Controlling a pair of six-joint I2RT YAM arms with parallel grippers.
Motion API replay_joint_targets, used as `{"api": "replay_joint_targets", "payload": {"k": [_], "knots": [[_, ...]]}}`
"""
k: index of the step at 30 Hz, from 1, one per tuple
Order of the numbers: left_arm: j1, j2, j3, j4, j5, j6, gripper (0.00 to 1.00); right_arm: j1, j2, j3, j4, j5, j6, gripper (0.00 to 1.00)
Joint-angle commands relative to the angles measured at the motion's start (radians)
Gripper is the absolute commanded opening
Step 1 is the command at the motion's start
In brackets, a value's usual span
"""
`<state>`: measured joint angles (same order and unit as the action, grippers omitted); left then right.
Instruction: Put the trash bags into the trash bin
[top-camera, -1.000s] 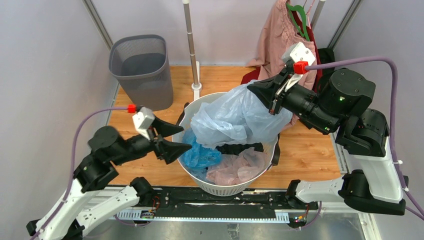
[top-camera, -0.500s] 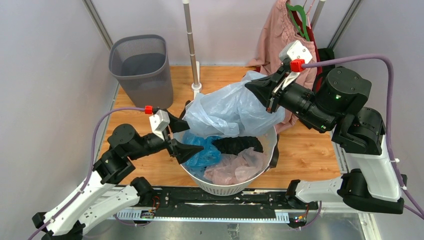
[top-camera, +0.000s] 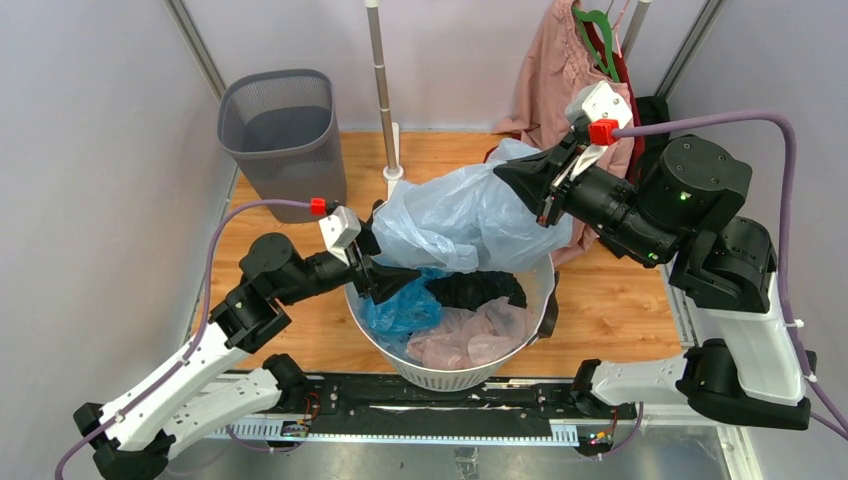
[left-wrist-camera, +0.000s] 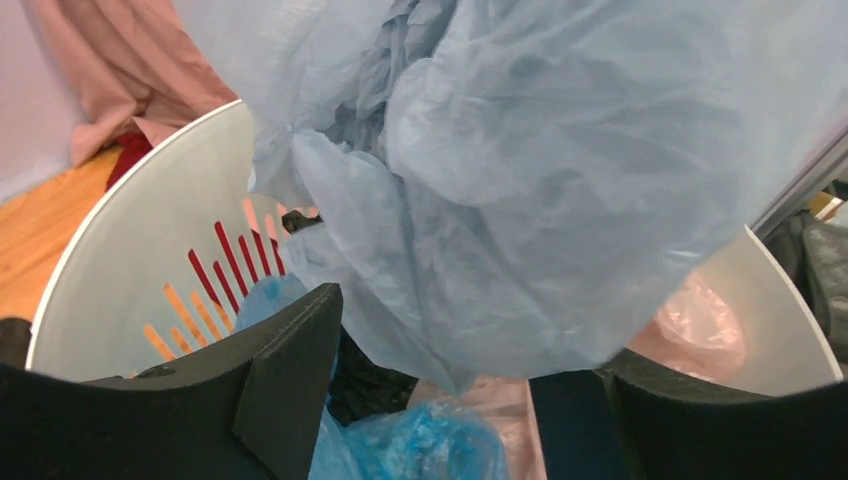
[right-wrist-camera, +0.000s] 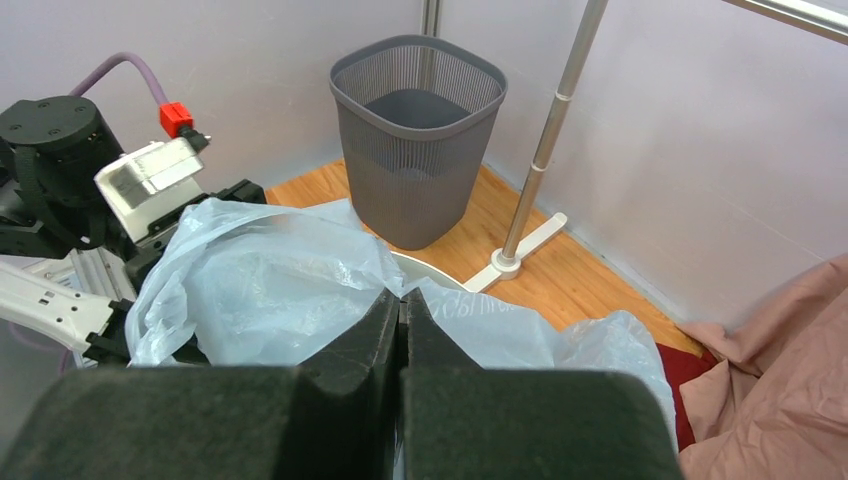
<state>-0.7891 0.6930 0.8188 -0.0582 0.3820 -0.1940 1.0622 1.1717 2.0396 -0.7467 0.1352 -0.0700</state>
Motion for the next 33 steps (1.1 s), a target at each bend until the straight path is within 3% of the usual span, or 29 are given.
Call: {"api": "replay_joint_targets", "payload": {"k": [1, 5, 10, 19, 33], "knots": [[-0.009, 0.042, 0.032, 0.048, 0.029, 0.004, 0.61, 0.012, -0.020, 0.000, 0.030, 0.006, 0.010, 0.00], [-0.009, 0.063, 0.052, 0.054, 0.097, -0.010, 0.42, 0.012, -0.031, -0.004, 0.025, 0.009, 0.009, 0.00], [-0.009, 0.052, 0.109, -0.085, 0.028, -0.003, 0.33, 0.011, -0.053, 0.014, -0.001, 0.034, 0.007, 0.00], [-0.009, 0.080, 0.200, -0.340, -0.116, -0.001, 0.31, 0.012, -0.112, 0.018, -0.005, 0.089, -0.003, 0.00], [-0.009, 0.168, 0.194, -0.410, -0.166, 0.002, 0.30, 0.012, -0.196, 0.093, -0.023, 0.175, -0.034, 0.00]]}}
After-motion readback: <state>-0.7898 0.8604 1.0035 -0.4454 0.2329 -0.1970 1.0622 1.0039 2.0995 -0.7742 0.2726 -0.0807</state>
